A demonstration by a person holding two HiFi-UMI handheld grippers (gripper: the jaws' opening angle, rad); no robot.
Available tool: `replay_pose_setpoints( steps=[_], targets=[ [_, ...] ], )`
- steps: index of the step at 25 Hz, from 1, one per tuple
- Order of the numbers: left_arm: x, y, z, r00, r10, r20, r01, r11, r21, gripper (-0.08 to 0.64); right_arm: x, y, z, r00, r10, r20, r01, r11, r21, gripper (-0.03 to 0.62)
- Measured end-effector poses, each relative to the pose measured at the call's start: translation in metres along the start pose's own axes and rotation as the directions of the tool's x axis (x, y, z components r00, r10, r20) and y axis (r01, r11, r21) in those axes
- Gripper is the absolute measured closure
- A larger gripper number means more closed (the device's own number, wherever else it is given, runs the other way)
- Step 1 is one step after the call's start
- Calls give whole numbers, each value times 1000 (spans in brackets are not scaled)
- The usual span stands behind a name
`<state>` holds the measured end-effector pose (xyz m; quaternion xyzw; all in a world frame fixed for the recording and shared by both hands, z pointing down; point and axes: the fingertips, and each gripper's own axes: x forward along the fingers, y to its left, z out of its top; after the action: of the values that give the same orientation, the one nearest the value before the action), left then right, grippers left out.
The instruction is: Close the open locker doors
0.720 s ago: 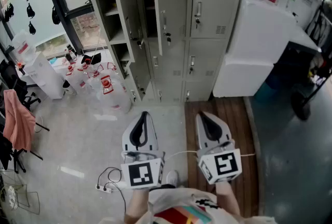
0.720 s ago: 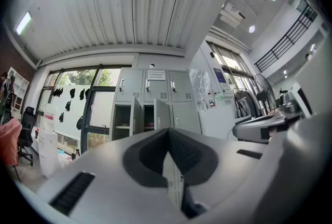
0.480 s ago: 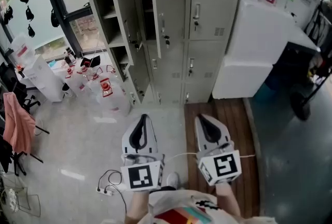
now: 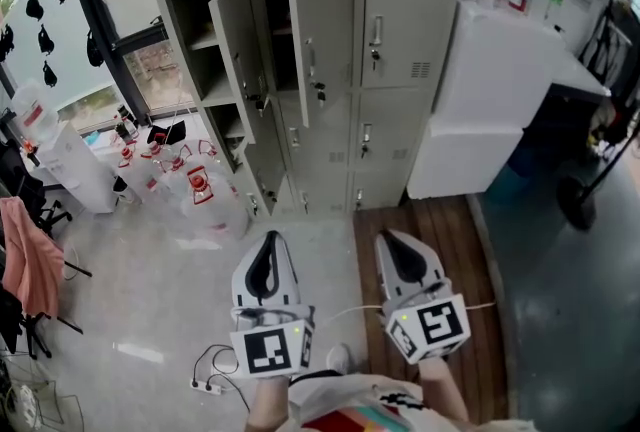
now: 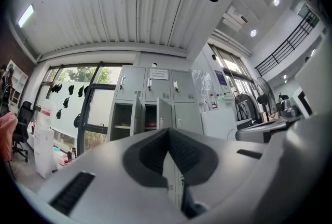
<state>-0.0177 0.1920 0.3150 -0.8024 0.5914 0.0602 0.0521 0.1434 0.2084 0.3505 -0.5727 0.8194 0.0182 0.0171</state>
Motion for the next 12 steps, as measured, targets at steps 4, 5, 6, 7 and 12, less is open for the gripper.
replay_pose_setpoints(
  steps=[4, 5, 6, 7, 12],
  targets=[
    [12, 23, 1, 1000, -4, 8, 4, 1000, -1, 555, 17, 5, 5, 1000, -20, 3, 20, 1000, 3, 588],
    [14, 28, 0, 1000, -5, 8, 5, 1000, -2, 555, 20, 6, 5, 1000, -26, -1, 26, 1000, 6, 586],
    [16, 35, -2, 1000, -5, 6, 5, 1000, 1, 555, 23, 6, 4, 999, -35, -5, 35, 999, 4, 587],
    [18, 42, -4, 1000, -5, 4, 5, 1000, 10, 555, 26, 5, 3, 999, -48, -7, 48, 999, -4, 587],
    [36, 58, -15, 1000, 4, -16, -4, 1000, -5, 555, 41, -4, -1, 996, -91, -17, 91, 996, 8, 587]
  ],
)
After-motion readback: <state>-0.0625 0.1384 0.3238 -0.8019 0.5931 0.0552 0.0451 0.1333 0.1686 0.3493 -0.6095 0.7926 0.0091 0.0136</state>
